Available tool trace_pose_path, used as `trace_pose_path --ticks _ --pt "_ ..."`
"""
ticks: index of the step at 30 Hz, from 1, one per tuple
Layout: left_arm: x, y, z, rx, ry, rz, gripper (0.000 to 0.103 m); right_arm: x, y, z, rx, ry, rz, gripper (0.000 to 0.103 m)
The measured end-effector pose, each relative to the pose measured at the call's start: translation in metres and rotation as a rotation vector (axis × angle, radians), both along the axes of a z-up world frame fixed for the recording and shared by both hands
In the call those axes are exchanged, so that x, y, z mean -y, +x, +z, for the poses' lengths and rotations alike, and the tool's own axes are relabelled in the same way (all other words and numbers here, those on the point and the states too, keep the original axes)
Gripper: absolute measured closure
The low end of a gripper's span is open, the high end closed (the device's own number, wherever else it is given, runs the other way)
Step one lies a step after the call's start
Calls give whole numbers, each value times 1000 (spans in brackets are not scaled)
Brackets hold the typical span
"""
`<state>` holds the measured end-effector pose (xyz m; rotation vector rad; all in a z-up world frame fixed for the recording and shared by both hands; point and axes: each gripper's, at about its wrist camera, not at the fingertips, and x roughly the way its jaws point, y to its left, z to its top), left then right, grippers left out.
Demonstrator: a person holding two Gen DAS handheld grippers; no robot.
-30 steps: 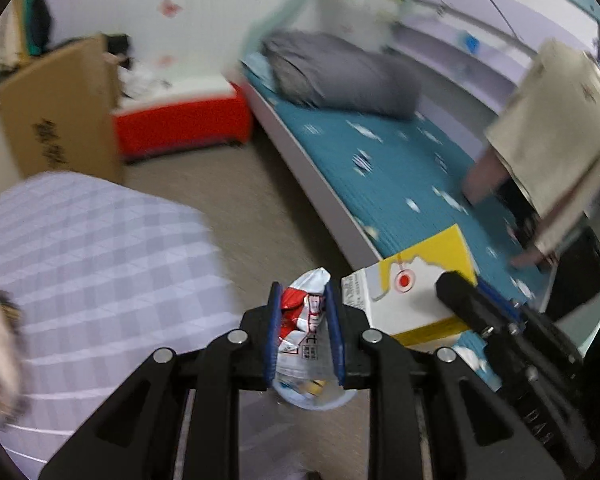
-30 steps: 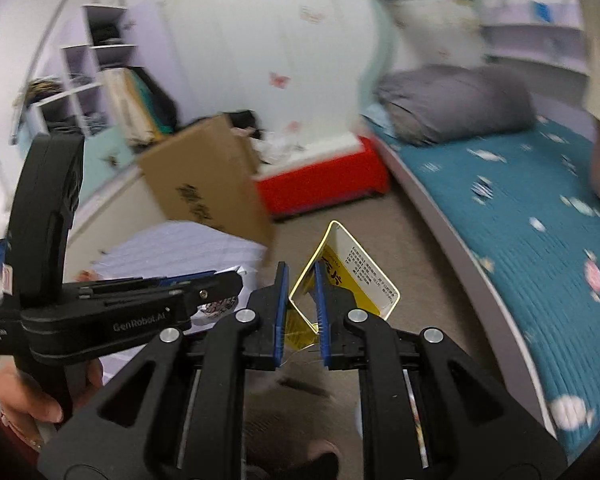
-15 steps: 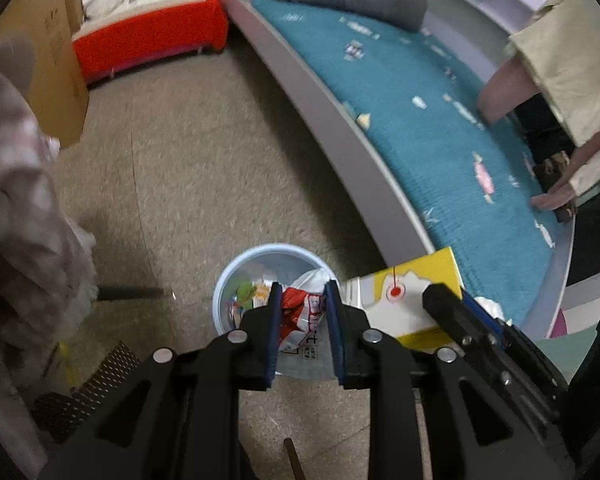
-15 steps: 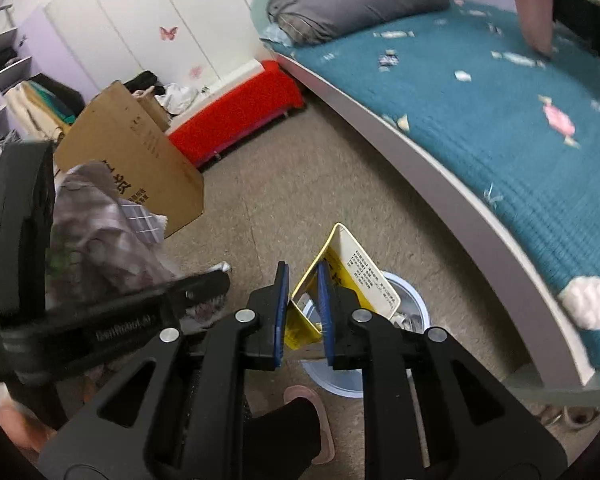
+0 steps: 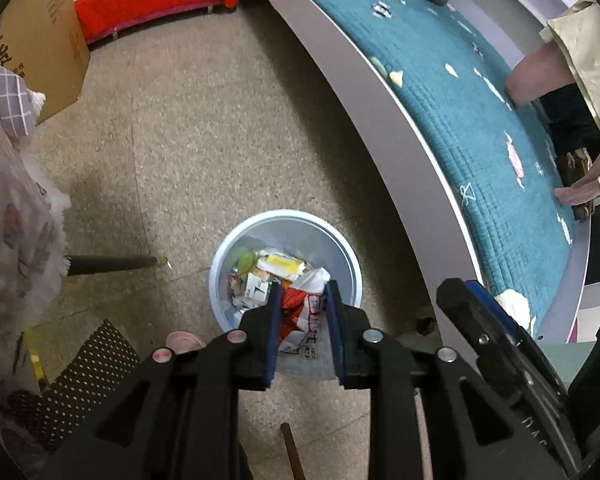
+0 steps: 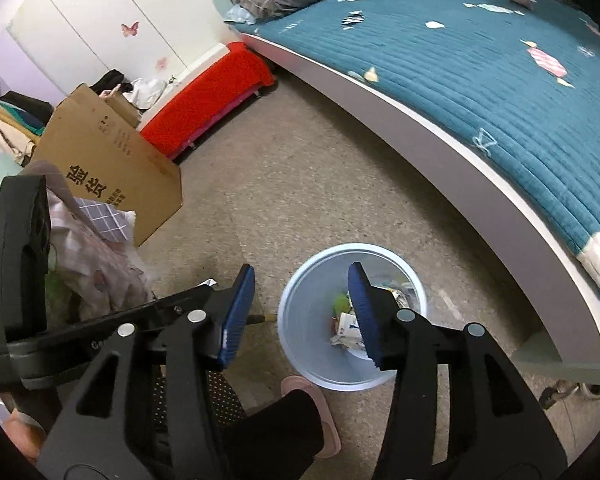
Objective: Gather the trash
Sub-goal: 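Carry carton and wrapper over the bucket and open both tools to drop them, then move both open tools back over the table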
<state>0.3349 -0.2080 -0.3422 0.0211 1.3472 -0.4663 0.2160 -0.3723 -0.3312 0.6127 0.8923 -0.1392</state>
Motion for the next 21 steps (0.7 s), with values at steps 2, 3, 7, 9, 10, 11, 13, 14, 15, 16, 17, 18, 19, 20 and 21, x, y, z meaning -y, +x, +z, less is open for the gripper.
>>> trace_pose_path --ticks 2,3,7,9,10,11,13,14,15,16,17,18,19,20,21 --pt "3 -1 -3 -1 11 -10 82 1 -4 1 -3 -9 -11 52" --pt "5 -2 -4 -5 11 -14 82 4 -8 0 -4 -10 -19 52" --pt "10 -4 -5 -19 11 -27 81 10 -17 2 6 -9 -49 51" --pt "13 -5 -3 -17 8 -32 81 15 -23 7 23 -7 -71 50" --pt "15 -6 -1 -15 6 -35 81 16 -25 10 33 -7 -82 50" --pt "16 -7 2 -7 1 -38 81 17 -28 14 44 -8 -92 49" --pt "20 -8 10 14 -13 -42 75 22 -35 22 70 -15 -116 49" --pt "21 -9 13 22 -22 -42 59 23 -38 24 77 -16 -122 48" --pt "21 -9 17 30 -32 -38 47 26 -41 28 86 -16 -132 48" --pt "22 -10 20 38 -39 -32 29 29 -44 31 93 -16 -139 48" --pt "21 -12 25 51 -53 -23 28 31 -47 34 100 -14 -148 47" --pt "20 -14 29 54 -63 -20 28 32 -49 37 103 -12 -154 47" --pt "21 -15 31 50 -62 -21 28 32 -51 38 106 -9 -158 47" --pt "21 -16 33 46 -60 -20 28 33 -53 40 109 -7 -162 47" --pt "19 -17 36 46 -62 -19 28 34 -55 43 110 -7 -163 47"
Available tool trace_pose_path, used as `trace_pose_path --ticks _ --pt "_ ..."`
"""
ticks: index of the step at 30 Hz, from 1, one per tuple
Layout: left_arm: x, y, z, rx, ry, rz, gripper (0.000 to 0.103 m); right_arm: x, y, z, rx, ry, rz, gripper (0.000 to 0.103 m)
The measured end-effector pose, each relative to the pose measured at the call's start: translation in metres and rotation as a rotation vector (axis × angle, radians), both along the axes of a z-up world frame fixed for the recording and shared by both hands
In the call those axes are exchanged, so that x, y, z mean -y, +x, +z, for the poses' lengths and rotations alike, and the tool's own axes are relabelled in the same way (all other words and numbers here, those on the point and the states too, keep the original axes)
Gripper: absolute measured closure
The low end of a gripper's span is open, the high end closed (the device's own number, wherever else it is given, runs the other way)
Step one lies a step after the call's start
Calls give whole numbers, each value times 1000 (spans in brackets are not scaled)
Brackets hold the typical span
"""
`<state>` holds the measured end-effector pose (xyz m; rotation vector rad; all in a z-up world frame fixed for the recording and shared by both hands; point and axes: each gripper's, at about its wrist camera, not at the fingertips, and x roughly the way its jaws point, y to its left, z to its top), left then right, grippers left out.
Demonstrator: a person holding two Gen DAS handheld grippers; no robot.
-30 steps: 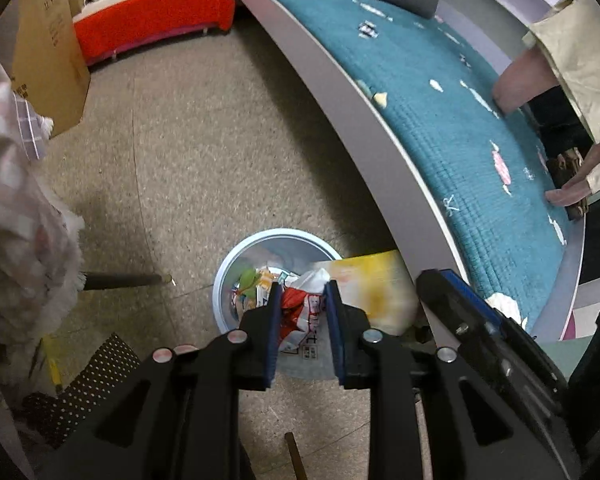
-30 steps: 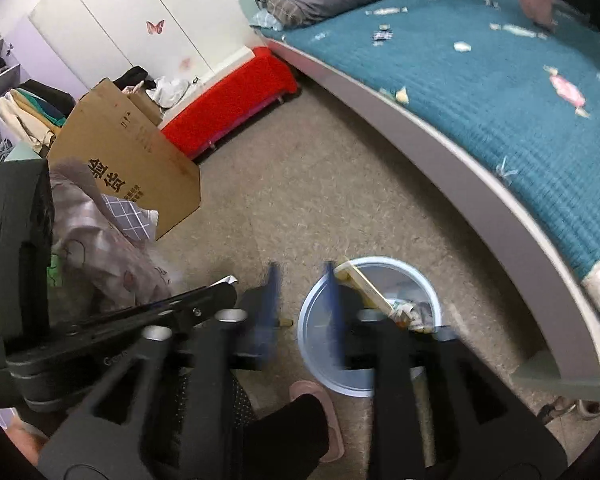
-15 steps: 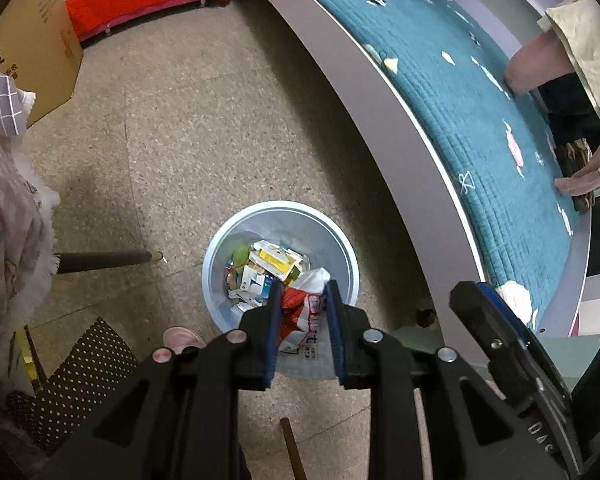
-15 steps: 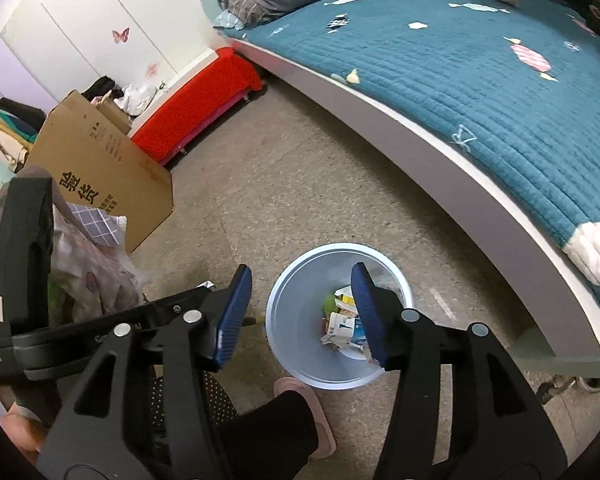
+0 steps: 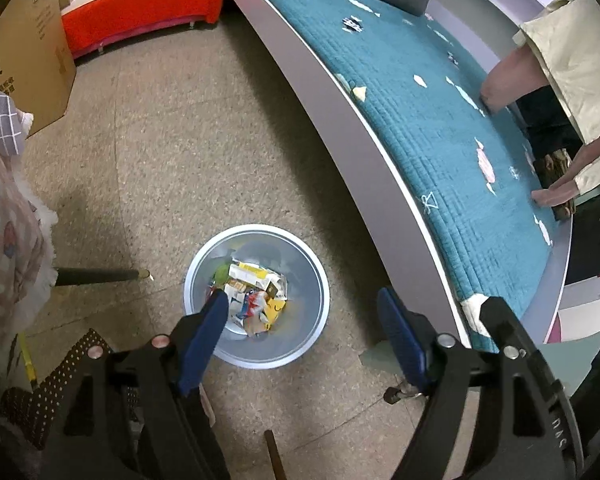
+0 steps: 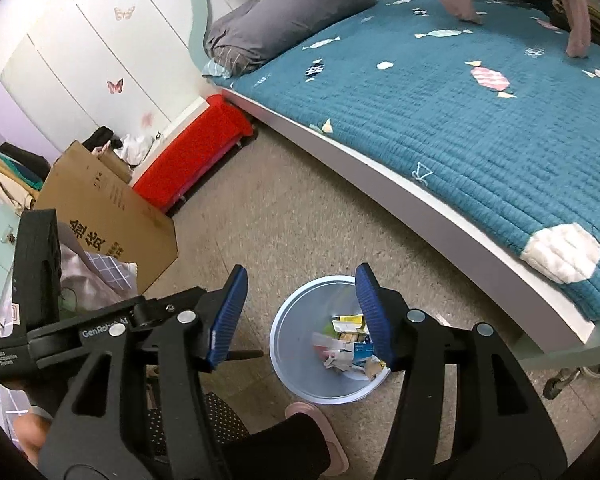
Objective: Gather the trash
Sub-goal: 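Move both open tools back over the table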
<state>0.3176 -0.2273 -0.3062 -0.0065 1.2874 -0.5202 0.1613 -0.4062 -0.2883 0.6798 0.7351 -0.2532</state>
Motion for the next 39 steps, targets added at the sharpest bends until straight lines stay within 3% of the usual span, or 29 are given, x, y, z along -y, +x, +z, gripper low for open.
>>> trace_pose_path --ticks 10,15,21,25,31,39 --pt "-10 -29 59 116 -12 2 28 -11 -14 37 54 -14 26 47" --pt "-27 -50 109 235 -23 7 27 -28 -27 76 121 -45 44 45" --pt "-69 -69 161 307 -76 42 24 -65 -32 126 196 -94 107 43" --pt "-113 -79 196 368 -89 65 23 -104 -27 159 252 -113 184 43" --pt "-207 -81 239 490 -14 150 21 -182 -1 193 290 -132 348 42" --pt "-362 -42 250 481 117 390 21 -309 68 201 260 -69 623 42"
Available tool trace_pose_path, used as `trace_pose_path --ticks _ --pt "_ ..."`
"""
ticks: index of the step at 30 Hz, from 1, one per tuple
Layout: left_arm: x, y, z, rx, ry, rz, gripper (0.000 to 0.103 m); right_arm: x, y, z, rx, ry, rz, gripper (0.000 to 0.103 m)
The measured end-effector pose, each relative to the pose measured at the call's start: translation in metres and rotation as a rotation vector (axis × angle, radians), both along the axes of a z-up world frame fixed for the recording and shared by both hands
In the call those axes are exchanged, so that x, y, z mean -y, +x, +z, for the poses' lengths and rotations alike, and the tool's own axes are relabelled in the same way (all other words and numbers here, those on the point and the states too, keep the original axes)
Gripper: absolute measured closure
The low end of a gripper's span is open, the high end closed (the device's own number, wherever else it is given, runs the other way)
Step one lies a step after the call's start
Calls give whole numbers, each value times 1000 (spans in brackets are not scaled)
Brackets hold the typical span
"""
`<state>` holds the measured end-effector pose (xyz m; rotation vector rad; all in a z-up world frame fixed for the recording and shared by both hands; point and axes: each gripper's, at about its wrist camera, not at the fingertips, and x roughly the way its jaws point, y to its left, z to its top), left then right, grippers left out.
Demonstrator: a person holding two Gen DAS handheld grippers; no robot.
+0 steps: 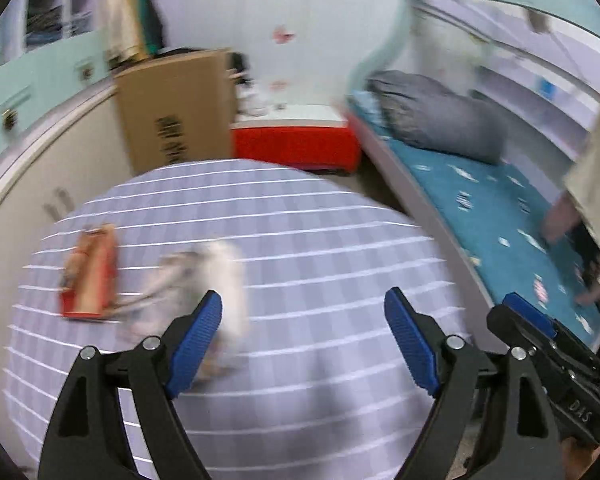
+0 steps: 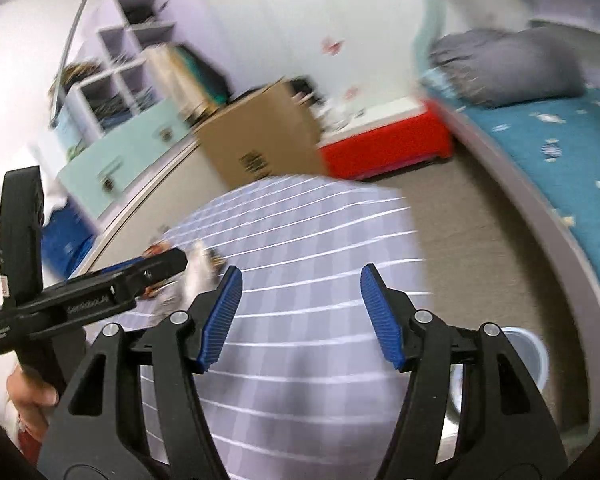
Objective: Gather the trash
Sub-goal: 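Move both open tools back over the table, then grasp the newspaper bag with the right tool while the left tool grasps the black snack packet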
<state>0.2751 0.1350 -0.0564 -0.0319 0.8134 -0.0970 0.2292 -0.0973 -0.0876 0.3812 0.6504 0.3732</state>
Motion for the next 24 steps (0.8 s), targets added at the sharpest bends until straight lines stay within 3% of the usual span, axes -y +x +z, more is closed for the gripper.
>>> trace_pose_path --ticks 7,16,17,19,24 --pt "-96 4 -5 -25 -55 152 21 -93 58 -20 -117 51 171 42" --pt "-135 -9 -16 -34 -44 226 21 -166 94 -45 -209 23 257 38" --pt "-139 -10 -17 -32 -47 235 21 -170 95 -50 -221 25 269 45" --pt "-144 -9 -18 -40 -54 239 21 -171 93 -53 -217 2 284 70" --pt "-143 -9 -18 -38 -63 229 21 -154 78 -47 -167 50 325 85"
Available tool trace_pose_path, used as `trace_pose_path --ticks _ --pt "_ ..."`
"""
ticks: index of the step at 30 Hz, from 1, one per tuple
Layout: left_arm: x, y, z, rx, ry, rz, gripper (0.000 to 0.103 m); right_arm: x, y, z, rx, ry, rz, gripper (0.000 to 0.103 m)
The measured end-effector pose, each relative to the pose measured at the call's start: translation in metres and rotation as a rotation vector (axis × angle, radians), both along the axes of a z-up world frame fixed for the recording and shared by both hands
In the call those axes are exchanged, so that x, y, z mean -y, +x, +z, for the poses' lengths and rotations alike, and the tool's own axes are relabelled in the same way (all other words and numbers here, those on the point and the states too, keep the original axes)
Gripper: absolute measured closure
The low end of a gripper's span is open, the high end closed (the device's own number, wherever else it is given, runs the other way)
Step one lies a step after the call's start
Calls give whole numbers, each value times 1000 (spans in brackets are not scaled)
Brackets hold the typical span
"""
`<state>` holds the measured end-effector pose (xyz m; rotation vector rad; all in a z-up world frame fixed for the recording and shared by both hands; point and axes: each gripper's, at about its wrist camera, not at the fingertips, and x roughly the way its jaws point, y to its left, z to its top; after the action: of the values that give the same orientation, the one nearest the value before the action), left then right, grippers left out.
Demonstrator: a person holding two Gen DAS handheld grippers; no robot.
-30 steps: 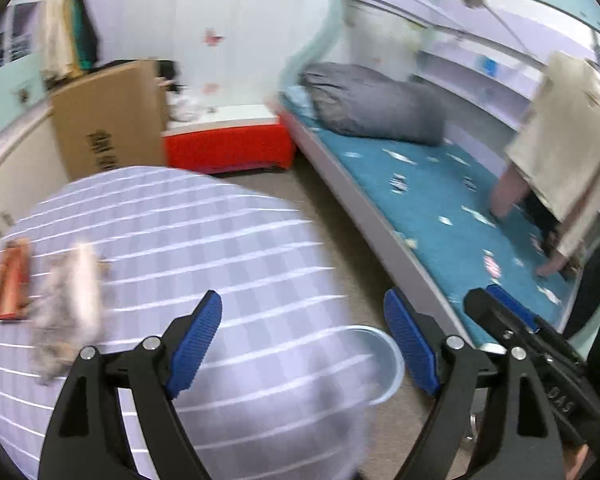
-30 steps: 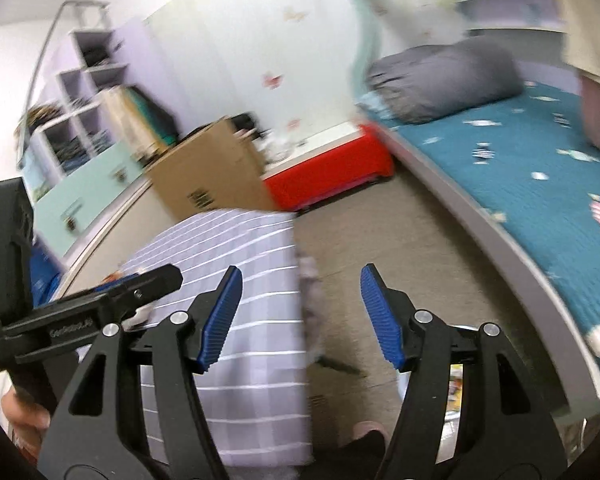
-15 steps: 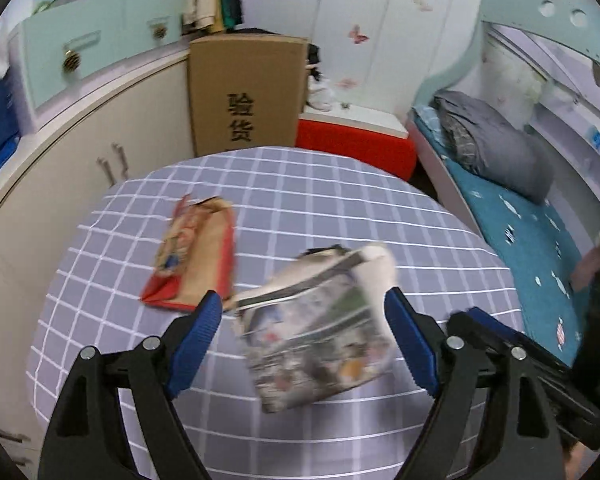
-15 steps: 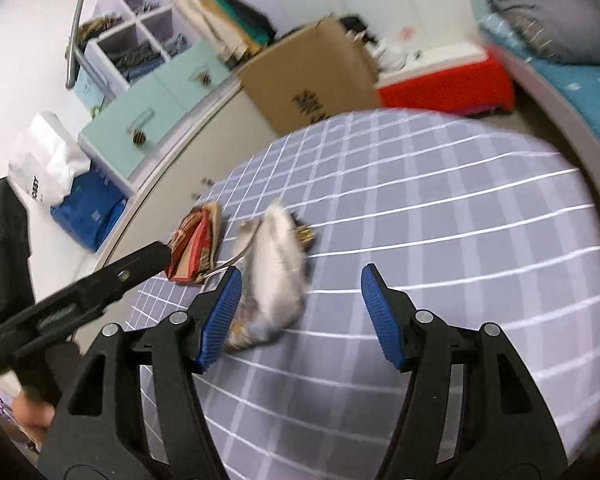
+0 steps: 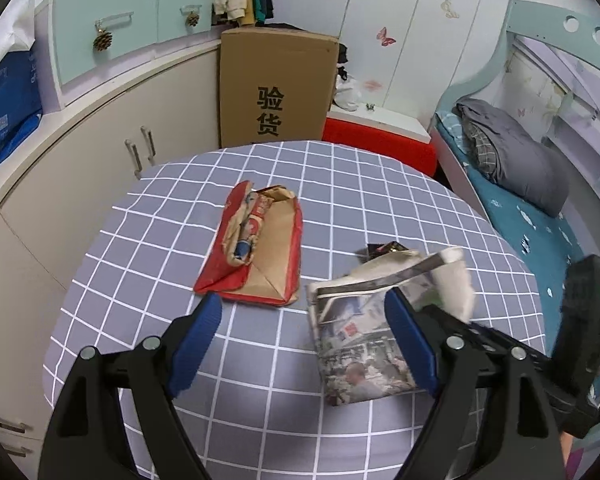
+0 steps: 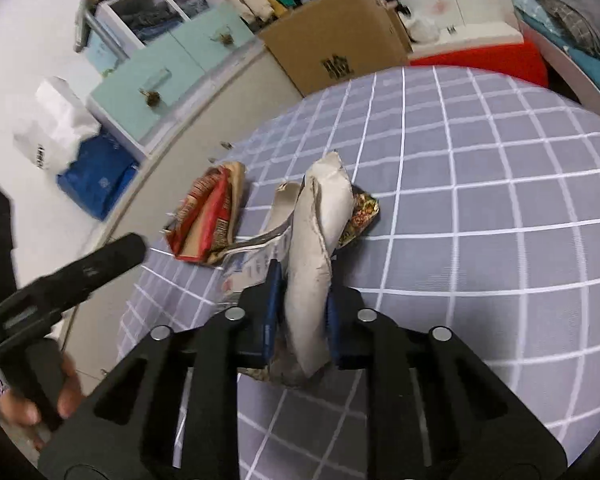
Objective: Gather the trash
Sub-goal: 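Grasp the newspaper bag with the right tool while the left tool grasps the black snack packet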
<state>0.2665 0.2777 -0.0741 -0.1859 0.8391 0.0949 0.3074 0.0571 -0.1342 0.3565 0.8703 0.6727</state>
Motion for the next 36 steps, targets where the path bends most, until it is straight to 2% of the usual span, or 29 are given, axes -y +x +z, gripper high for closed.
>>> trace_pose_path --ticks 3,7,13,16,21,26,28,30,32,34,36 --pt "7 2 0 -1 4 -14 21 27 -15 20 68 10 -20 87" --pt "21 9 -2 -5 11 -34 21 74 -27 45 164 -5 -112 88" --pt "51 32 -18 -59 -6 -82 21 128 -27 56 217 -12 -244 88" --pt "62 44 -28 -92 -43 -96 21 140 -26 53 232 -18 -282 88" --pt "82 69 -40 -130 -104 -67 21 145 -21 48 244 -29 -303 87" --pt "102 96 -60 -189 -18 -21 21 145 -13 40 237 -35 -302 87" --pt "103 101 -66 -196 -18 2 22 143 -12 36 231 -36 -297 87" --pt "104 104 -66 -192 9 15 35 142 -9 34 228 -34 -296 87" --pt "106 104 -64 -189 36 2 63 143 -7 31 220 -25 -294 87" --pt "105 104 -62 -193 31 -5 71 144 -6 29 216 -24 -292 87" --pt "104 102 -59 -181 18 -14 72 144 -5 29 213 -17 -290 87"
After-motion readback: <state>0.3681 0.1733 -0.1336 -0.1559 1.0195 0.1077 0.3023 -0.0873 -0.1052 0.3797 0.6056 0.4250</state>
